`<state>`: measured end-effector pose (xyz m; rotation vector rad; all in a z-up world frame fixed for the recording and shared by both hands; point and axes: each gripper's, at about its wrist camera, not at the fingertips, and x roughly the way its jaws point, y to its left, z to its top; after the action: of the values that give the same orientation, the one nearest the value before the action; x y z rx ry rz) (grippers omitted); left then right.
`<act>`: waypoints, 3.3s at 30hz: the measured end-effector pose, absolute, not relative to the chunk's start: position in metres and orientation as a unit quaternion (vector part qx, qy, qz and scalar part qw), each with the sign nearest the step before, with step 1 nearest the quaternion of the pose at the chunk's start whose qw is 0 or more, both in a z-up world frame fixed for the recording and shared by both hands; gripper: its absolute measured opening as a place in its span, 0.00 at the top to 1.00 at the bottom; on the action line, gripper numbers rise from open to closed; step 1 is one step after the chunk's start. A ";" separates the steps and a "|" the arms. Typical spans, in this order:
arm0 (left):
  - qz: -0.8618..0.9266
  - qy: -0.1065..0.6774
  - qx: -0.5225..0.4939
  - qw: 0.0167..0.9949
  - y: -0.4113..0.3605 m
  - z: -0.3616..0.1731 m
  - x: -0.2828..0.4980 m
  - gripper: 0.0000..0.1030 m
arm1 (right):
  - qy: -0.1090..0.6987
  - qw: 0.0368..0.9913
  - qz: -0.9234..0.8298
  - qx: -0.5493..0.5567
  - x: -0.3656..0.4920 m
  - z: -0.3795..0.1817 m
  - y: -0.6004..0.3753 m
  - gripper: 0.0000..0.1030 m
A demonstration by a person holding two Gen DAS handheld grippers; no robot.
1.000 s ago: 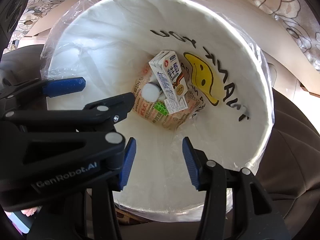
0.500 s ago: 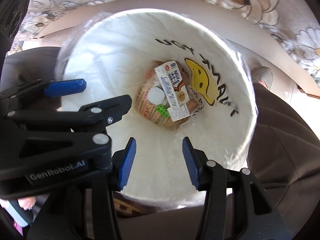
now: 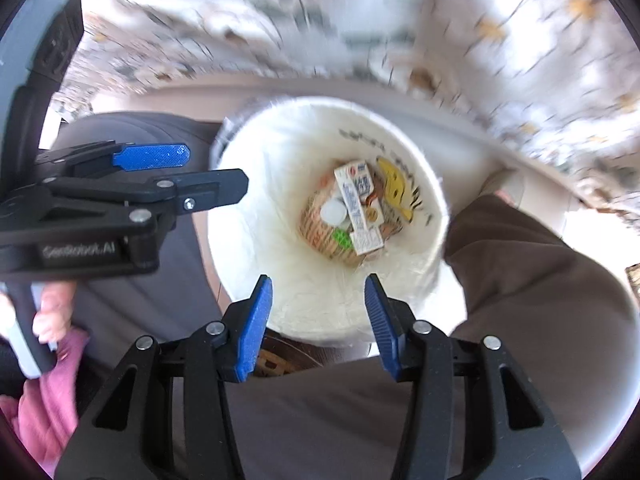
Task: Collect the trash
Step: 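Move both open tools back toward the pink cup and red block on the bed, then grasp the pink cup with left tool while right tool grasps the red block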
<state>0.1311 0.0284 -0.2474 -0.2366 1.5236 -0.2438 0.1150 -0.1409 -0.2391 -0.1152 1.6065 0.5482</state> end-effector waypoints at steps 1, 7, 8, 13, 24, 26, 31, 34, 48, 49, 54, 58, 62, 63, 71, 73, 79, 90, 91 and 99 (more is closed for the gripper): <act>-0.112 0.679 -0.106 0.718 0.030 -0.237 0.131 0.23 | 0.701 0.668 0.243 -0.052 0.114 -0.227 -0.142 0.52; -0.125 0.616 -0.087 0.773 0.038 -0.166 0.129 0.23 | 0.644 0.721 0.249 -0.053 0.111 -0.156 -0.155 0.52; -0.125 0.605 -0.086 0.782 0.039 -0.154 0.129 0.23 | 0.634 0.730 0.249 -0.054 0.111 -0.144 -0.158 0.52; -0.116 0.559 -0.095 0.816 0.049 -0.094 0.140 0.23 | 0.574 0.779 0.246 -0.062 0.116 -0.083 -0.168 0.52; -0.088 0.495 -0.119 0.857 0.057 -0.001 0.190 0.18 | 0.429 0.863 0.254 -0.082 0.149 0.038 -0.191 0.44; -0.079 0.486 -0.114 0.863 0.054 0.010 0.203 0.17 | 0.412 0.870 0.257 -0.082 0.157 0.046 -0.195 0.39; -0.067 0.471 -0.112 0.872 0.046 0.033 0.244 0.17 | 0.400 0.873 0.265 -0.088 0.192 0.057 -0.205 0.37; -0.055 0.463 -0.111 0.878 0.040 0.045 0.274 0.16 | 0.390 0.877 0.263 -0.098 0.211 0.061 -0.208 0.33; -0.003 0.458 -0.126 0.880 0.003 0.068 0.436 0.12 | 0.353 0.888 0.260 -0.139 0.338 0.059 -0.233 0.22; 0.002 0.459 -0.128 0.879 0.001 0.067 0.448 0.12 | 0.354 0.887 0.262 -0.139 0.347 0.057 -0.234 0.22; 0.029 0.468 -0.144 0.871 -0.005 0.057 0.507 0.11 | 0.351 0.887 0.266 -0.142 0.393 0.049 -0.241 0.22; 0.055 0.474 -0.157 0.865 -0.006 0.047 0.550 0.11 | 0.341 0.889 0.272 -0.137 0.429 0.046 -0.243 0.22; 0.068 0.471 -0.172 0.863 -0.007 0.038 0.585 0.11 | 0.339 0.889 0.280 -0.129 0.469 0.040 -0.242 0.22; 0.071 0.470 -0.174 0.862 -0.007 0.035 0.593 0.11 | 0.340 0.888 0.282 -0.128 0.479 0.037 -0.240 0.22; 0.094 0.480 -0.195 0.850 -0.008 0.000 0.652 0.11 | 0.373 0.867 0.309 -0.115 0.559 0.008 -0.220 0.22; 0.100 0.484 -0.188 0.849 -0.010 -0.008 0.667 0.11 | 0.381 0.863 0.314 -0.113 0.578 -0.001 -0.214 0.22; 0.107 0.492 -0.173 0.847 -0.014 -0.029 0.708 0.11 | 0.393 0.852 0.325 -0.121 0.631 -0.029 -0.199 0.22; 0.116 0.509 -0.166 0.836 -0.015 -0.068 0.758 0.11 | 0.429 0.830 0.325 -0.150 0.705 -0.090 -0.178 0.22; 0.117 0.511 -0.166 0.835 -0.015 -0.071 0.761 0.11 | 0.431 0.827 0.328 -0.149 0.710 -0.094 -0.176 0.22; 0.120 0.524 -0.142 0.831 -0.017 -0.096 0.774 0.33 | 0.440 0.813 0.342 -0.168 0.726 -0.119 -0.156 0.22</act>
<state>0.7743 -0.0168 -0.0961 -0.3004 1.1103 0.2553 0.7263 -0.1560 -0.1190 -0.3596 0.9396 0.7301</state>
